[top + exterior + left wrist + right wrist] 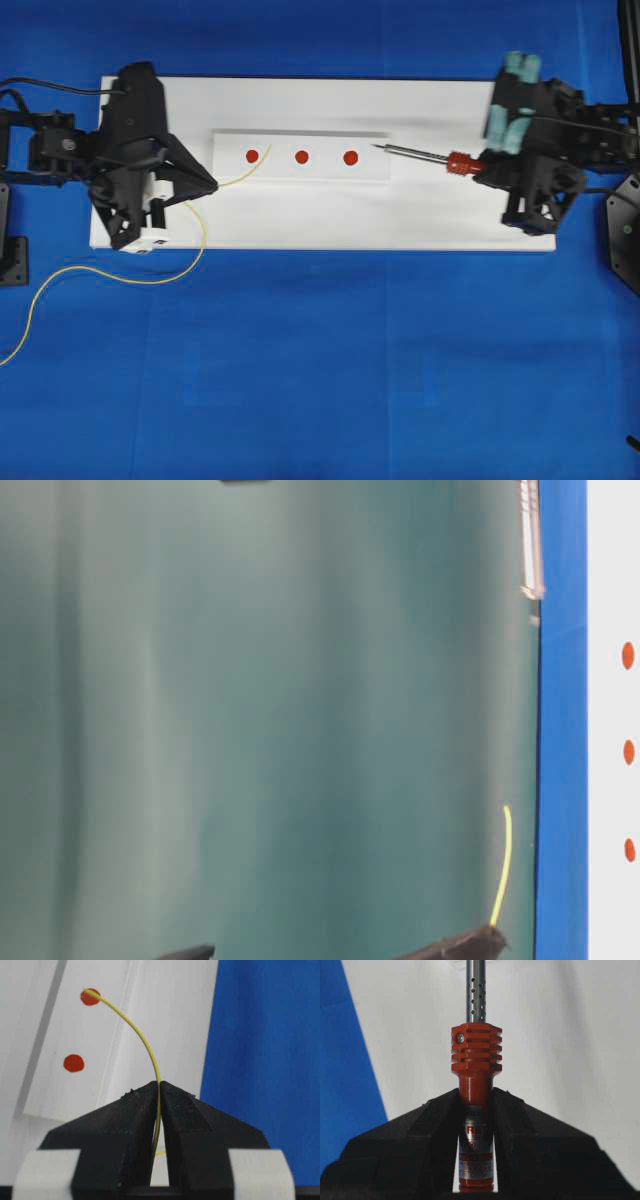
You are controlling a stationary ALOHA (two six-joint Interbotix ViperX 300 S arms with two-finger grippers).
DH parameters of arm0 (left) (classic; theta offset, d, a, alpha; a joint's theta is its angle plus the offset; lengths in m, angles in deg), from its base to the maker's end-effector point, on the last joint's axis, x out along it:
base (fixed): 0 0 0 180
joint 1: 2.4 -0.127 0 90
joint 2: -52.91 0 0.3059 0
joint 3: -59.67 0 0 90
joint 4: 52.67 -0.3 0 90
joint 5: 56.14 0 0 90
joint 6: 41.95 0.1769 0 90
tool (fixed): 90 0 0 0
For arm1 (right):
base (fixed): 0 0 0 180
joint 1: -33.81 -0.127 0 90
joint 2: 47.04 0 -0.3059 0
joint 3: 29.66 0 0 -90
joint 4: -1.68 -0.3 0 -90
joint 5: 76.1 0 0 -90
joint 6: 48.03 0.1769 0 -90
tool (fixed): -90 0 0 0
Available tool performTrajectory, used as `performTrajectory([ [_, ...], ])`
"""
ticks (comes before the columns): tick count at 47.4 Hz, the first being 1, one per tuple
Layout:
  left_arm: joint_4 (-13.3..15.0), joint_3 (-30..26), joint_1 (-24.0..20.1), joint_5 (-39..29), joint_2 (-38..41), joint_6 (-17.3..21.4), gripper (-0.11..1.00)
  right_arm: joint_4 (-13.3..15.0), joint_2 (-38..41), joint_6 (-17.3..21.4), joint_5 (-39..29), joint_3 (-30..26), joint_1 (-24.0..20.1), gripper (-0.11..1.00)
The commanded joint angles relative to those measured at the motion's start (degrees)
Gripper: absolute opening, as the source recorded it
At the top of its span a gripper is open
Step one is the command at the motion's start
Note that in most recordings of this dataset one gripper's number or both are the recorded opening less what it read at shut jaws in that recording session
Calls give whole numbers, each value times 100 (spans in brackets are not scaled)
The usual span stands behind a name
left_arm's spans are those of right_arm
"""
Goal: Touch the tip of the soldering iron to the tip of the solder at the mark.
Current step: 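Withdraw both grippers and lower the wire and iron to the table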
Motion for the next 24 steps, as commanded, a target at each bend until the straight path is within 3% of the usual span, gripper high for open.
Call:
performTrajectory([
  [1,-9,53,9,132,-229,-9,3,9,-290,70,132,53,0,6],
  [13,-9,220,132,290,-422,-26,3,-18,-264,176,501,70,-88,6],
  [24,-9,272,1020,510,-448,-26,3,-97,-290,202,1107,-53,-1151,6],
])
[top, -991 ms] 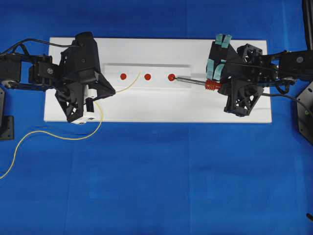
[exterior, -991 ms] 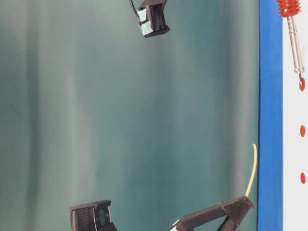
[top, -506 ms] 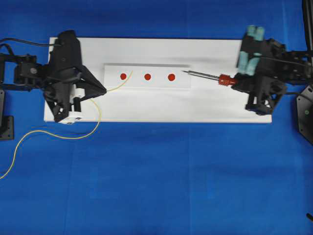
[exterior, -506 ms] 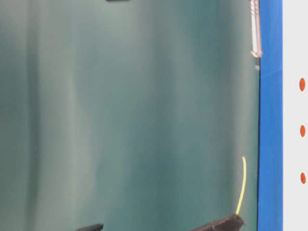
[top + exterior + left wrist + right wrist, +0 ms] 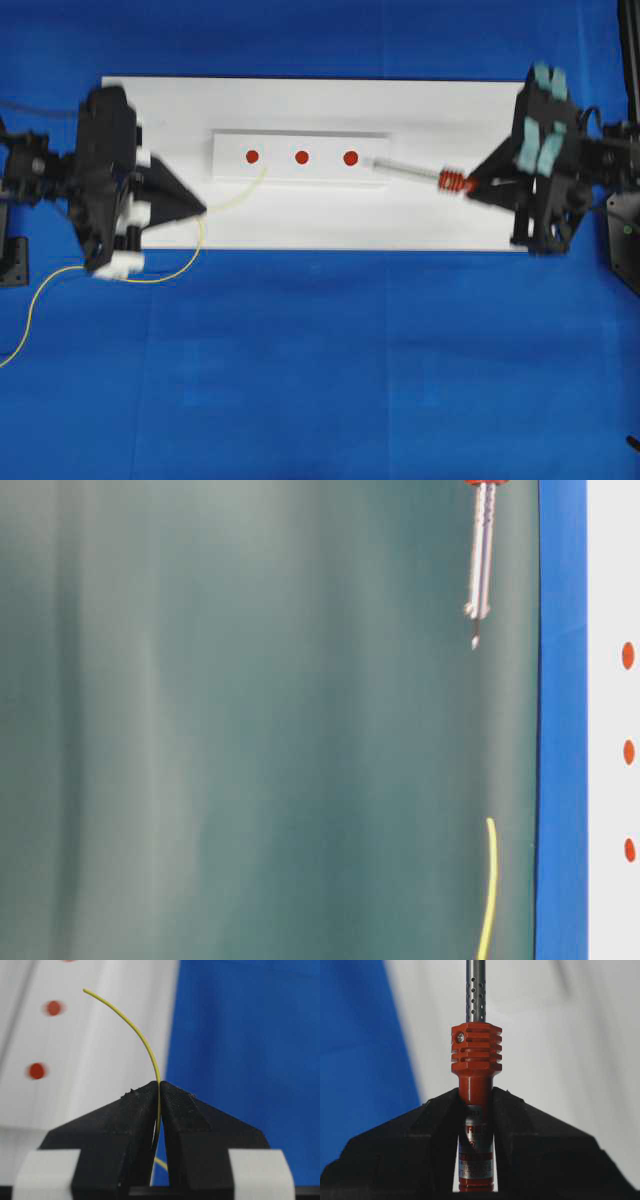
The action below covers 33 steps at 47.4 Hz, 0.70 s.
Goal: Touch the tip of the soldering iron to the tip of the solder at the mark.
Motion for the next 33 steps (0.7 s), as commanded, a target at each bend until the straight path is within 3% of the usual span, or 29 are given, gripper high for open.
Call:
performTrajectory([
  [1,-9,-35,404,132,-70,-9,3,-26,0,9,264,-193,-466,6],
  [15,-9,26,1863,650,97,-9,3,-35,729,246,721,-413,-1705,6],
  [25,-9,211,2347,1266,817,0,3,-62,1644,264,1257,-501,-2127,6],
  [33,-9,132,2426,1705,1529,18,3,-334,2364,264,1705,-492,-2232,6],
])
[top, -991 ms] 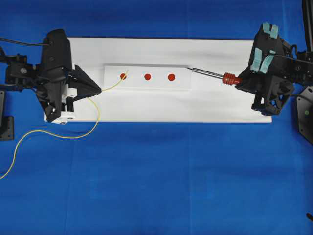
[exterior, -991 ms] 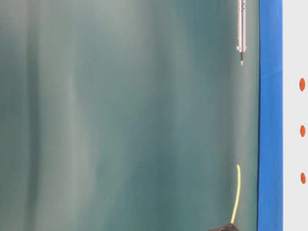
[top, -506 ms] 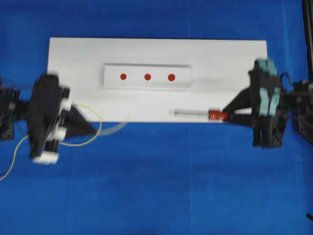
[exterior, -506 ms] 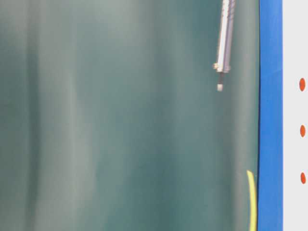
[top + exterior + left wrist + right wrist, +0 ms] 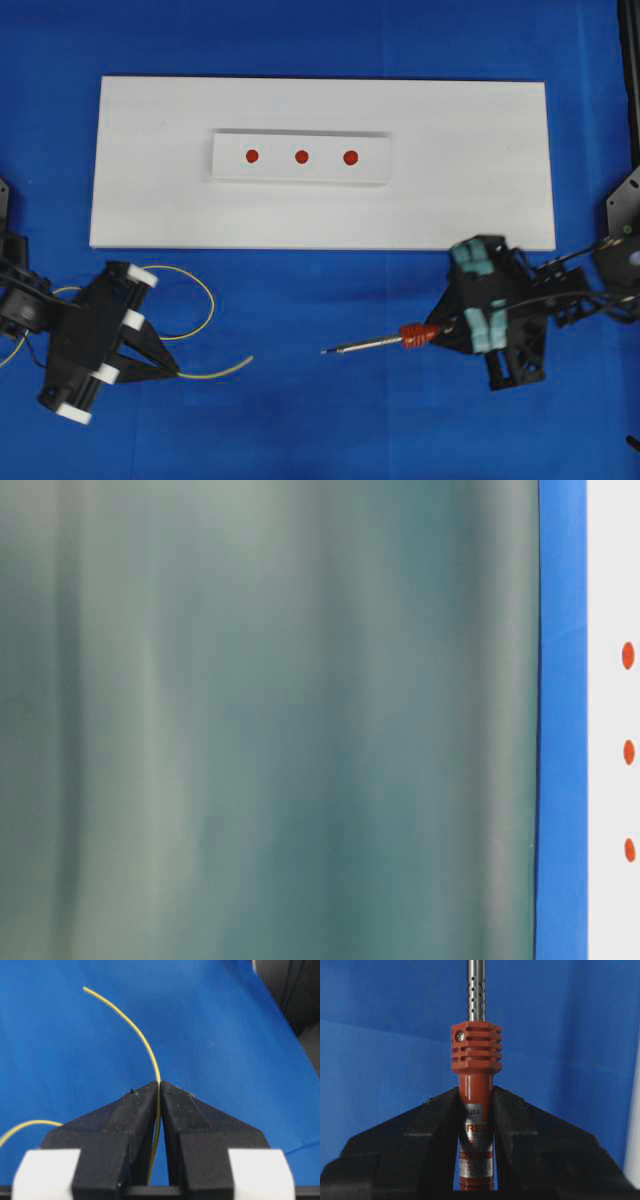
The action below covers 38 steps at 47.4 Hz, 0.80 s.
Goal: Touch the tip of the soldering iron to the tip of the solder at the mark.
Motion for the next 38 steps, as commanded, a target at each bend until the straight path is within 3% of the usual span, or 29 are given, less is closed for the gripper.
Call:
performTrajectory([
  [1,-9,-141,26,176,281,35,3,-132,299,0,220,-132,-26,6],
  [15,0,-264,-26,220,1090,18,3,-211,1028,0,598,-211,-88,6],
  [25,-9,-316,-26,176,1116,0,5,-369,1072,0,589,-211,-114,7],
  [28,0,-325,-35,149,1107,-18,13,-387,1072,0,536,-211,-114,7],
  [31,0,-325,-26,105,1081,-70,28,-422,1063,0,422,-237,-114,11],
  [38,0,-404,-35,-316,756,-237,70,-404,888,-9,114,-378,-114,49],
])
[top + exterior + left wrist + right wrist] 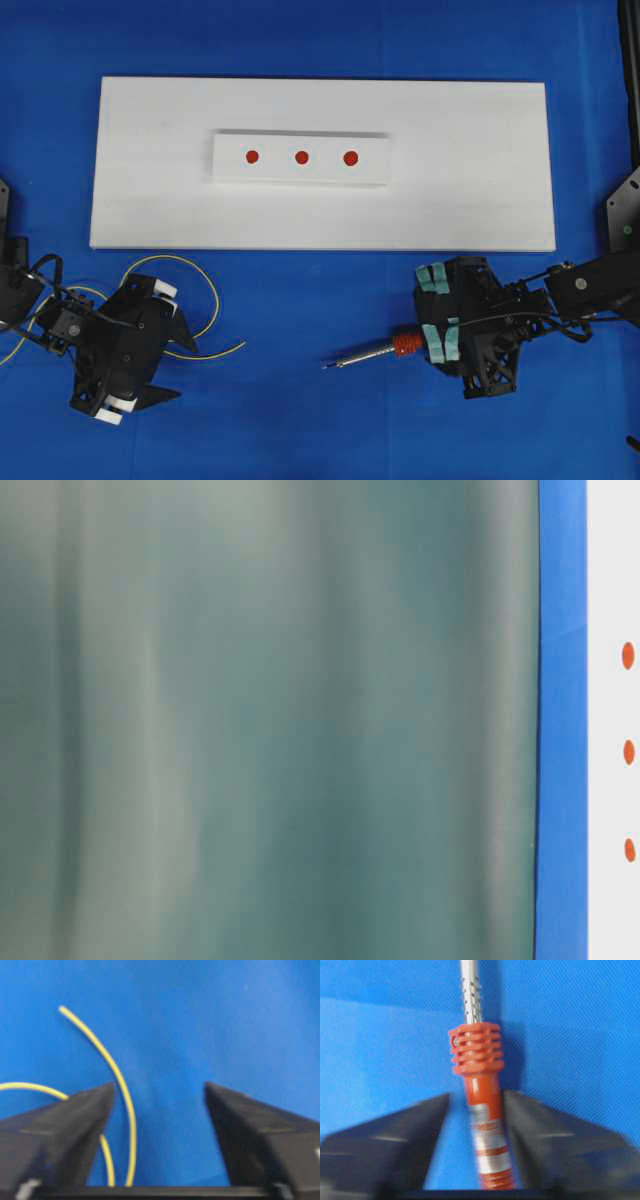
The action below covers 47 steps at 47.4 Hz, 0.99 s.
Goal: Touch the tip of the soldering iron to the tip of the solder at the mark.
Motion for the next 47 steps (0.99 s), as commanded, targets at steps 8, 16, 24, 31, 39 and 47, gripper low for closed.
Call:
performTrajectory([
  [8,-9,-352,-141,-1134,-1116,26,78,246,-976,-97,-738,-404,26,89],
  [16,-18,-396,-545,-1819,-2092,158,70,888,-2074,-97,-1529,-527,264,81],
  [24,-26,-79,-1169,-1811,-3199,633,69,1564,-3208,-70,-2021,-343,800,81],
  [31,-26,360,-1617,-1749,-4359,993,69,1925,-4289,-62,-2250,-18,1178,81],
  [39,-26,870,-1767,-1819,-5511,1125,69,2013,-5660,-62,-2399,475,1318,81],
  [47,-18,1459,-1907,-1846,-6311,1125,69,1995,-6706,-9,-2391,1125,1354,81],
])
